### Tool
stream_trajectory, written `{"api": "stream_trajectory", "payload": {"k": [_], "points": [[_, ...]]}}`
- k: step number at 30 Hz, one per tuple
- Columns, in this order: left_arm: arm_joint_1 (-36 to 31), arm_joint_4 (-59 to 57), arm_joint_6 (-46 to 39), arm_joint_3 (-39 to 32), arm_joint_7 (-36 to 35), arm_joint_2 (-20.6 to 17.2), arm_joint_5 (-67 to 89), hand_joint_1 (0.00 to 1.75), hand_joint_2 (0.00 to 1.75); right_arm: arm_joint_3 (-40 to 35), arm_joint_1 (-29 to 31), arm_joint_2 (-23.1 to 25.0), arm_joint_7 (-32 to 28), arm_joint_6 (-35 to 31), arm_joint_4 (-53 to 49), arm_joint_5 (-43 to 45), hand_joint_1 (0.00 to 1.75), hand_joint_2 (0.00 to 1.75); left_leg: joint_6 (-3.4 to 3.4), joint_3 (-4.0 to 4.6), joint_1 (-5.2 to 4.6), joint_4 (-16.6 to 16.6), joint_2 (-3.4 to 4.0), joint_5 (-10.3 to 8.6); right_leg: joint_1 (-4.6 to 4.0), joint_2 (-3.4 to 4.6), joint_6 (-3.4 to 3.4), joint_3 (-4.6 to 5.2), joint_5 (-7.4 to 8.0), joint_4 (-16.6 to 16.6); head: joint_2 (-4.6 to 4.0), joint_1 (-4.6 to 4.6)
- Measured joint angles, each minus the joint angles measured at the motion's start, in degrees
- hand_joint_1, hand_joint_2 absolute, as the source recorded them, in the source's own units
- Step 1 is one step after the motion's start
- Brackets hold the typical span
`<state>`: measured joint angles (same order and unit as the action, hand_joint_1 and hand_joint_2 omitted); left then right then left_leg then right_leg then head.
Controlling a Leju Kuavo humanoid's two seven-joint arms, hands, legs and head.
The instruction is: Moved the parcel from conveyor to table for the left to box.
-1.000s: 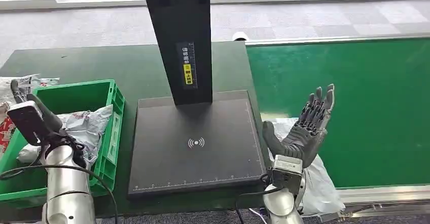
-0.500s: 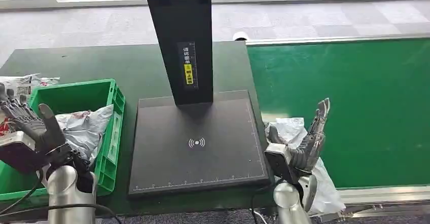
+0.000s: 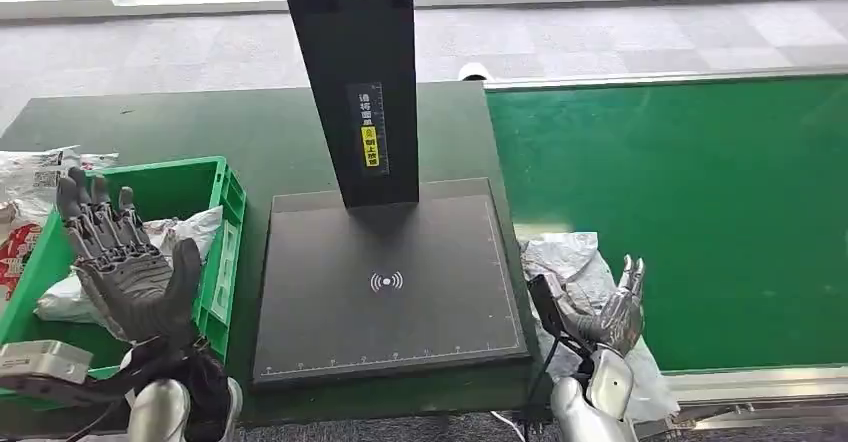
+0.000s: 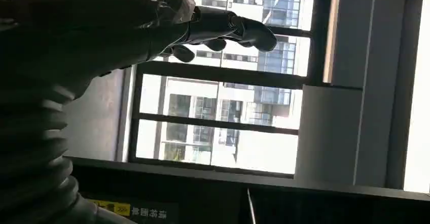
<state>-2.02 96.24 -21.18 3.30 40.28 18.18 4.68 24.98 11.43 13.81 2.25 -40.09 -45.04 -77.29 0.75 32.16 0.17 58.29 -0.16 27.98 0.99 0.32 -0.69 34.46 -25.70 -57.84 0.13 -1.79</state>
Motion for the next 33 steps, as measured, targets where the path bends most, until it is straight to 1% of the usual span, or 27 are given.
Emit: {"api": "stream_trajectory", "payload": {"k": [5,7,10,12,13,14,15,19,29,31,33], "points": [[0.7,0.0,-0.1,0.9,0.0,0.0,-0.6,0.0,1.75,0.5,0.1,-1.0,1.5,0.1,1.9,0.8,0.0,1.75,0.0,0.01,0.03,0.0,0.01,0.0,0.03,0.01,0.0,0.01,0.0,0.0,0.0,0.0],[0.8,0.0,0.0,1.4,0.0,0.0,-1.2,0.0,1.75,0.7,0.2,-1.5,1.8,1.4,2.8,1.5,0.0,1.75,-0.01,0.03,0.03,0.0,0.0,0.01,0.03,0.0,-0.01,0.0,-0.01,0.0,0.0,0.0],[0.9,0.0,0.0,1.7,0.0,0.0,-1.4,0.0,1.75,1.0,0.5,-2.1,-0.6,4.4,4.9,4.0,0.0,1.75,-0.02,0.03,0.01,0.0,0.0,0.01,0.05,0.0,-0.01,0.0,-0.01,0.0,0.0,0.0],[1.0,0.0,0.0,1.9,0.0,-0.1,-1.4,0.0,1.75,1.1,0.6,-2.4,-1.3,5.1,5.8,4.5,0.0,1.75,-0.02,0.03,0.0,0.0,0.0,0.02,0.06,0.0,-0.01,0.0,0.0,0.0,0.0,0.0],[1.0,0.0,0.0,2.0,0.0,-0.1,-1.5,0.0,1.75,1.1,0.7,-2.4,-1.8,5.5,6.3,4.9,0.1,1.75,-0.02,0.03,0.0,0.0,0.0,0.02,0.06,0.0,-0.01,0.0,0.0,0.0,0.0,0.0],[1.0,0.0,0.0,2.3,0.0,-0.1,-1.5,0.0,1.75,1.1,0.8,-2.4,-2.6,6.3,6.9,5.5,1.03,1.75,-0.02,0.03,0.01,0.0,0.0,0.01,0.06,0.0,-0.01,0.0,0.0,0.0,0.0,0.0],[1.0,0.0,0.0,2.6,0.0,-0.1,-1.5,0.0,1.75,1.1,1.0,-2.5,-3.1,7.1,7.4,6.0,1.75,1.75,-0.02,0.02,0.01,0.0,0.0,0.01,0.06,0.0,-0.01,0.0,0.0,0.0,0.0,0.0],[1.0,0.0,0.0,3.1,0.0,-0.2,-1.5,0.0,1.75,1.1,1.5,-2.5,-3.5,9.2,9.0,6.6,1.75,1.75,-0.02,0.0,0.01,0.0,0.02,0.01,0.04,0.02,-0.01,0.0,0.0,0.0,0.0,0.0],[1.1,-0.2,-0.5,3.8,0.0,-0.3,-1.0,0.0,1.75,1.1,1.9,-2.8,-3.5,9.2,9.9,7.0,1.75,1.75,-0.02,-0.08,0.02,0.0,0.02,0.01,0.04,0.04,-0.01,-0.06,0.0,0.0,0.0,0.0],[1.2,-0.4,-0.9,4.2,0.0,-0.4,-1.0,0.0,1.75,1.1,1.8,-2.8,-3.8,8.8,9.9,7.3,1.75,1.75,-0.02,-0.09,0.02,0.0,0.02,0.01,0.04,0.04,-0.01,-0.08,0.0,0.0,0.0,0.0],[1.3,-0.6,-1.5,4.3,0.0,-0.4,-0.9,0.0,1.75,1.1,1.3,-2.8,-6.2,6.4,9.3,9.6,1.75,1.75,-0.02,-0.09,0.02,0.0,0.0,0.01,0.04,0.02,-0.01,-0.09,0.0,0.0,0.0,0.0]]}}
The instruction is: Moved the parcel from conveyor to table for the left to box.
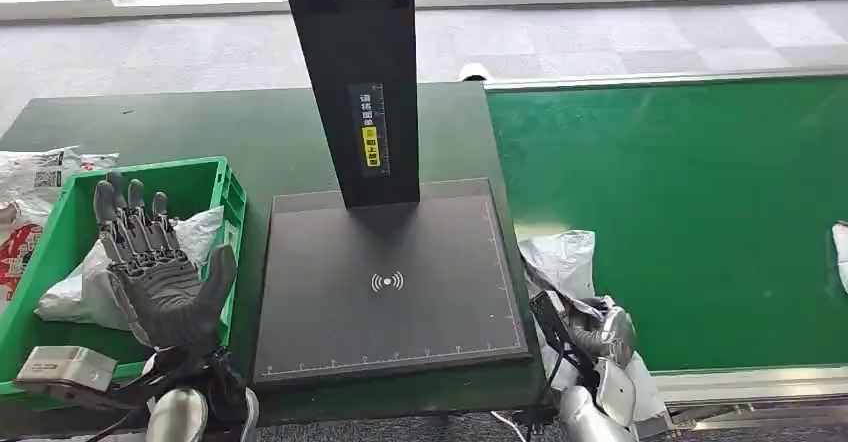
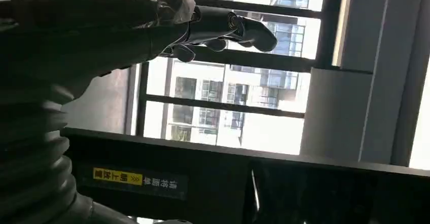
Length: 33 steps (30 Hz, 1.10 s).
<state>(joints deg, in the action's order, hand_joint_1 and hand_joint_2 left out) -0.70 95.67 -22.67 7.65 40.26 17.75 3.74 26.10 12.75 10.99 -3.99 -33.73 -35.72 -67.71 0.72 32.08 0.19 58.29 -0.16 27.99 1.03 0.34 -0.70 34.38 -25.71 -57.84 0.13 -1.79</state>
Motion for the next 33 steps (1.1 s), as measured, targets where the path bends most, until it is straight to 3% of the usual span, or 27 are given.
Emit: {"api": "stream_trajectory", "payload": {"k": [3,7,10,12,23,28,33], "points": [[0.4,0.0,-1.2,0.3,0.0,-0.2,0.5,0.0,1.75,0.0,-2.0,0.7,-6.8,-4.8,-2.9,5.7,1.75,1.75,0.0,0.05,0.0,0.0,-0.05,0.0,-0.01,-0.04,0.0,0.03,0.0,0.0,0.0,0.0],[0.6,0.0,-1.8,0.6,0.0,-0.3,0.7,0.0,1.75,0.0,-3.2,1.1,-9.1,-5.5,-5.1,8.0,1.75,1.75,0.0,0.07,0.01,0.0,-0.04,0.0,0.0,-0.04,-0.01,0.06,-0.02,0.0,0.0,0.0],[0.6,-0.4,-4.3,1.4,0.0,-0.5,2.0,0.0,1.75,2.1,-6.8,4.3,-27.0,-6.4,-17.8,23.6,1.75,1.75,0.01,0.15,-0.01,0.0,-0.14,-0.01,0.0,-0.13,-0.01,0.08,-0.02,0.0,0.0,0.0],[0.5,-0.6,-4.9,1.7,0.0,-0.6,2.3,0.0,1.75,2.1,-7.7,5.5,-36.1,-6.6,-23.7,27.1,1.75,1.75,0.03,0.08,0.01,0.0,0.0,0.02,-0.01,-0.04,-0.01,0.09,-0.02,0.0,0.0,0.0],[0.4,-1.4,-6.0,2.8,0.0,-0.7,2.4,0.0,1.75,1.2,-12.8,8.1,-36.1,-6.5,-41.7,32.8,1.75,1.75,-0.01,0.11,-0.03,0.0,-0.11,0.01,0.03,-0.11,-0.02,0.04,-0.03,0.0,0.0,0.0],[0.4,-1.7,-6.3,3.1,0.0,-1.0,2.3,0.0,1.75,-4.6,-16.0,8.3,-36.2,-6.5,-54.6,35.4,1.75,1.75,0.0,0.09,-0.02,0.0,-0.07,0.02,0.01,-0.05,-0.02,0.07,-0.03,0.0,0.0,0.0],[0.3,-1.8,-6.4,3.2,0.0,-1.0,2.5,0.0,1.75,-9.8,-16.9,8.3,-36.2,-6.4,-60.7,34.6,1.75,1.75,0.0,0.07,0.0,0.0,0.0,0.02,0.01,-0.04,-0.01,0.07,-0.03,0.0,0.0,0.0]]}}
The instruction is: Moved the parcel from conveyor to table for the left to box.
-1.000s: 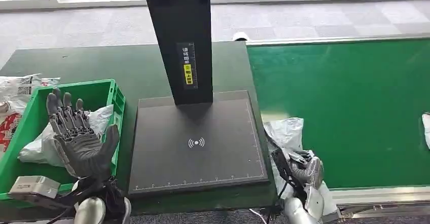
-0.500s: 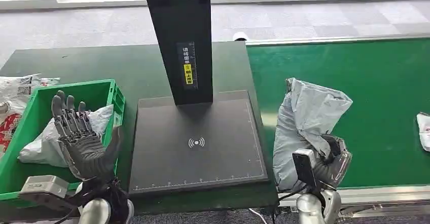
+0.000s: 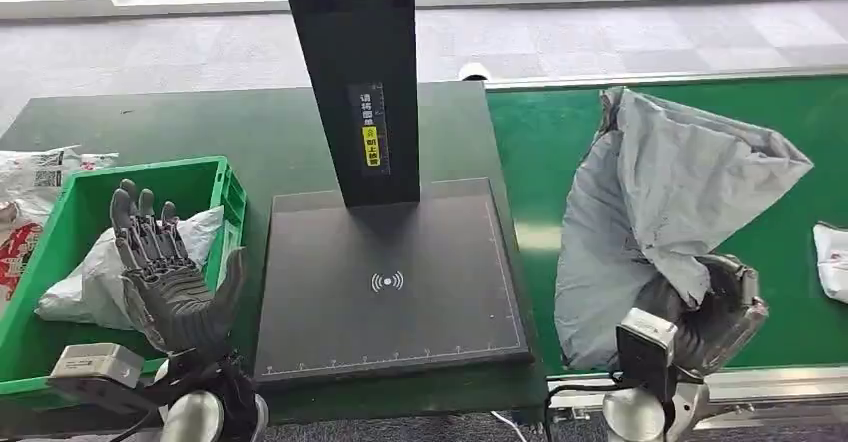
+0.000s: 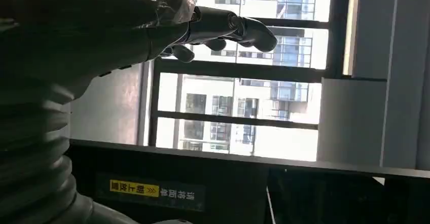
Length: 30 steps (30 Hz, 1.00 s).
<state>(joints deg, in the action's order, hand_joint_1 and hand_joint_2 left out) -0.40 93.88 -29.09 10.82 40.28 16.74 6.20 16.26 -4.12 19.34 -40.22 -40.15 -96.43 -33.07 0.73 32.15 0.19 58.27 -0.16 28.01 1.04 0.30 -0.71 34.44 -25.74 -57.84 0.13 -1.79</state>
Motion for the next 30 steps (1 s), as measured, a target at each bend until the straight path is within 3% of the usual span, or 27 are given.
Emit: {"api": "stream_trajectory", "payload": {"k": [14,16,20,30], "points": [[-0.3,0.0,0.3,0.0,0.0,0.0,0.2,0.0,1.75,-6.6,0.1,0.0,0.0,0.1,-1.6,-2.3,1.75,1.75,-0.01,0.03,0.01,0.0,0.02,0.0,-0.01,0.01,0.0,-0.04,0.01,0.0,0.0,0.0],[-0.5,0.0,0.5,0.0,0.0,0.0,0.2,0.0,1.75,-9.3,0.7,0.0,1.3,0.5,2.2,-6.5,1.75,1.75,0.03,0.44,0.05,0.0,0.03,0.03,-0.02,0.04,0.0,-0.06,0.0,0.0,0.0,0.0],[-1.3,-0.4,1.9,0.1,0.0,0.0,0.0,0.0,1.75,-15.8,3.6,-0.2,4.5,0.9,14.9,-14.5,1.75,1.75,0.04,0.2,0.1,-0.1,-0.02,0.02,-0.06,-0.07,0.04,-0.14,-0.05,0.0,0.0,0.0],[-2.3,-1.9,3.0,1.5,0.0,0.2,0.1,0.0,1.75,-31.1,14.8,-0.1,4.8,0.5,42.6,-5.6,1.75,1.75,0.08,0.01,0.13,-0.1,-0.11,-0.1,-0.09,-0.06,0.09,-0.07,0.02,0.0,0.0,0.0]]}}
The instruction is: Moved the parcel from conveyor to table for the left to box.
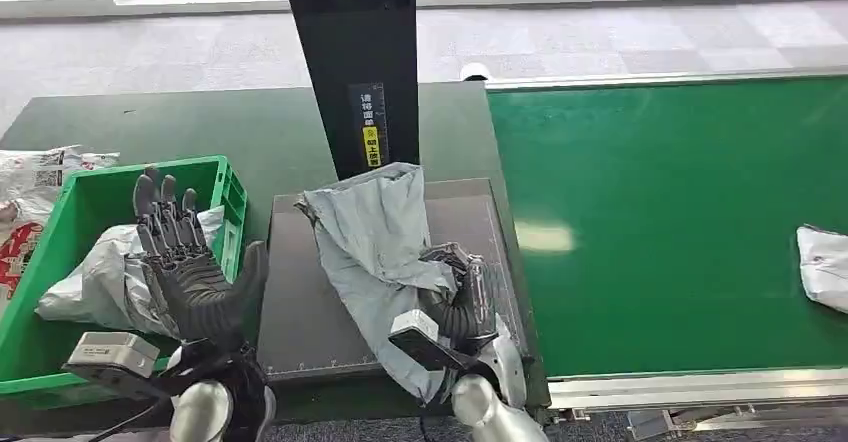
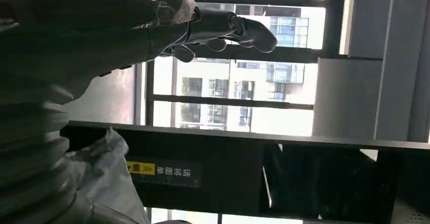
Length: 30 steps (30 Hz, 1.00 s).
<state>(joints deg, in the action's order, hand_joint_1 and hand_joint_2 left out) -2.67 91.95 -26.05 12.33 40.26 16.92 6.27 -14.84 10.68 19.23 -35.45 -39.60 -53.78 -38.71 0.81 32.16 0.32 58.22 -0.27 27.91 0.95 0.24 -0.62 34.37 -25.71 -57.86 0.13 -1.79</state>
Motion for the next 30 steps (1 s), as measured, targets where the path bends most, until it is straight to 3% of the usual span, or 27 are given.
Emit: {"api": "stream_trajectory", "payload": {"k": [8,26,27,30], "points": [[0.0,0.0,0.0,0.5,0.0,0.0,0.0,0.0,1.75,-2.4,3.6,0.9,-0.3,-0.3,7.6,0.5,1.75,1.75,-0.01,0.01,-0.02,0.0,0.01,0.02,0.01,0.01,0.0,0.02,-0.01,0.0,0.0,0.0],[-2.2,-1.4,0.5,0.5,0.0,0.0,-0.9,0.0,1.75,-3.0,5.6,1.5,-0.5,-0.5,12.0,1.3,1.75,1.75,-0.01,-0.01,-0.02,0.0,0.02,0.01,0.01,0.02,0.0,0.04,0.0,0.0,0.0,0.0],[-2.3,-1.6,0.5,0.6,0.0,0.0,-0.9,0.0,1.75,-2.9,5.7,1.5,-0.5,-0.5,12.1,1.2,0.0,1.75,-0.01,-0.01,-0.02,0.0,0.02,0.01,0.01,0.02,0.0,0.04,0.0,0.0,0.0,0.0],[-2.8,-2.2,0.5,0.9,0.0,0.0,-1.0,0.0,1.75,-3.0,5.9,1.5,0.1,-0.5,12.6,1.0,0.0,1.75,0.0,-0.02,-0.02,0.0,0.02,0.01,0.01,0.02,0.0,0.05,0.0,0.0,0.0,0.0]]}}
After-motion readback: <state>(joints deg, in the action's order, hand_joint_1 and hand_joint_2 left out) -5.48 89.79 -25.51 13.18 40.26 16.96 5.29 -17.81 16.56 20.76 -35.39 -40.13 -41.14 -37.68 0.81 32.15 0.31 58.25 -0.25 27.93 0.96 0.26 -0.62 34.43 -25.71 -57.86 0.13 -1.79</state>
